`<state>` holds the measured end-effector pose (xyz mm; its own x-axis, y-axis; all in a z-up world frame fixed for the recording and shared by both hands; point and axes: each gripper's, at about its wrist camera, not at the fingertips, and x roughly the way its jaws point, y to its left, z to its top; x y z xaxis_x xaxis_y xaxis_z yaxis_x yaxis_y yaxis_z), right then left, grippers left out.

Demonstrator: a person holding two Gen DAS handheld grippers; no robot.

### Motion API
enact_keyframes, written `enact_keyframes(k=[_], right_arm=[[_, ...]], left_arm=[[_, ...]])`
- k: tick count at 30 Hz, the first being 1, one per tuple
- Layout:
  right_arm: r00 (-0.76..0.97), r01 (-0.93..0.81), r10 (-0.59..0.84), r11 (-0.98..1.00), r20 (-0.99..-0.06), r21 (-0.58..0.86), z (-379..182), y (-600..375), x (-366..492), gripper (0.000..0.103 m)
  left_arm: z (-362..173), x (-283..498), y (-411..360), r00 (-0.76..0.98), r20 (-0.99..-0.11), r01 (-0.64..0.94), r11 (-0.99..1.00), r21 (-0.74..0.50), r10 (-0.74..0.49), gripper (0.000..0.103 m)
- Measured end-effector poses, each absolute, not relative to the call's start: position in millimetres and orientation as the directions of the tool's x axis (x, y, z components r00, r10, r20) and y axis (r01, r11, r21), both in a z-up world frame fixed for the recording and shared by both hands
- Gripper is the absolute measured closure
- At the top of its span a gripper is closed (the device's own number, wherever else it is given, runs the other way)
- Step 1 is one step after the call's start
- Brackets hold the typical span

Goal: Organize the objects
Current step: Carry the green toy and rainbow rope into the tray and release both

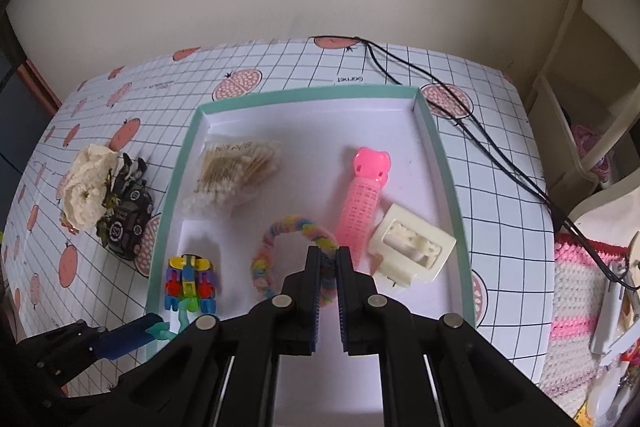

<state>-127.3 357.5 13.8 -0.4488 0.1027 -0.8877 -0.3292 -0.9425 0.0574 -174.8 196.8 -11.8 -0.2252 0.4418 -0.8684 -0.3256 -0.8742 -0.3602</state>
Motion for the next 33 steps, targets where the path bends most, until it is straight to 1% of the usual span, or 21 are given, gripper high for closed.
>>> enact_keyframes(k=[3, 4, 5, 6, 16, 25, 27, 28, 29, 30, 31, 32, 33], right_arm=[[-0.441, -0.316, 0.097, -0.947, -0.892, 0.053, 10.3, 354.1, -129.2, 0.093], [-0.439, -0.314, 0.097, -0.948, -0.893, 0.051, 9.7, 353.5, -129.7, 0.093], [-0.439, -0.313, 0.098, -0.949, -0.893, 0.05, 9.6, 353.0, -130.0, 0.093], [-0.439, -0.313, 0.098, -0.948, -0.893, 0.05, 9.6, 352.9, -130.0, 0.093], [-0.471, -0.308, 0.093, -0.949, -0.877, 0.065, 21.9, 354.3, -127.8, 0.093], [-0.474, -0.31, 0.099, -0.949, -0.875, 0.06, 22.2, 352.2, -127.2, 0.093], [-0.475, -0.312, 0.097, -0.948, -0.874, 0.065, 21.9, 352.5, -127.1, 0.09], [-0.476, -0.312, 0.093, -0.948, -0.874, 0.069, 21.7, 352.6, -127.2, 0.083], [-0.48, -0.312, 0.094, -0.948, -0.872, 0.07, 21.8, 352.3, -127.1, 0.071], [-0.485, -0.31, 0.095, -0.948, -0.869, 0.069, 22.1, 351.5, -127.0, 0.064], [-0.489, -0.305, 0.094, -0.95, -0.867, 0.069, 22.3, 350.5, -127.0, 0.059], [-0.49, -0.297, 0.09, -0.952, -0.867, 0.07, 22.5, 348.9, -127.5, 0.057], [-0.493, -0.292, 0.086, -0.954, -0.866, 0.071, 22.8, 347.4, -127.9, 0.054]], left_arm=[[-18.5, -175.7, 198.0, -0.202, -0.874, -0.319, -0.873, -0.369, 0.443, 0.062], [-20.2, -175.8, 198.4, -0.195, -0.875, -0.318, -0.873, -0.371, 0.443, 0.06], [-21.4, -175.6, 198.9, -0.189, -0.877, -0.318, -0.872, -0.372, 0.443, 0.053], [-21.9, -175.3, 199.2, -0.187, -0.878, -0.318, -0.873, -0.371, 0.441, 0.053], [-2.5, -176.6, 191.4, -0.223, -0.854, -0.319, -0.863, -0.392, 0.47, 0.053], [11.2, -184.8, 171.6, -0.297, -0.837, -0.297, -0.878, -0.376, 0.459, 0.052], [10.2, -186.2, 166.5, -0.3, -0.838, -0.284, -0.881, -0.378, 0.456, 0.049], [10.8, -186.5, 162.5, -0.304, -0.841, -0.277, -0.886, -0.372, 0.448, 0.047], [11.3, -186.8, 159.7, -0.31, -0.842, -0.274, -0.89, -0.365, 0.441, 0.043], [11.6, -187.1, 156.0, -0.32, -0.844, -0.267, -0.896, -0.356, 0.431, 0.04], [10.3, -189.5, 155.8, -0.329, -0.846, -0.257, -0.902, -0.348, 0.42, 0.038], [11.1, -190.6, 152.3, -0.334, -0.845, -0.25, -0.904, -0.347, 0.417, 0.035], [10.6, -192.2, 149.2, -0.341, -0.844, -0.24, -0.907, -0.347, 0.414, 0.029]])
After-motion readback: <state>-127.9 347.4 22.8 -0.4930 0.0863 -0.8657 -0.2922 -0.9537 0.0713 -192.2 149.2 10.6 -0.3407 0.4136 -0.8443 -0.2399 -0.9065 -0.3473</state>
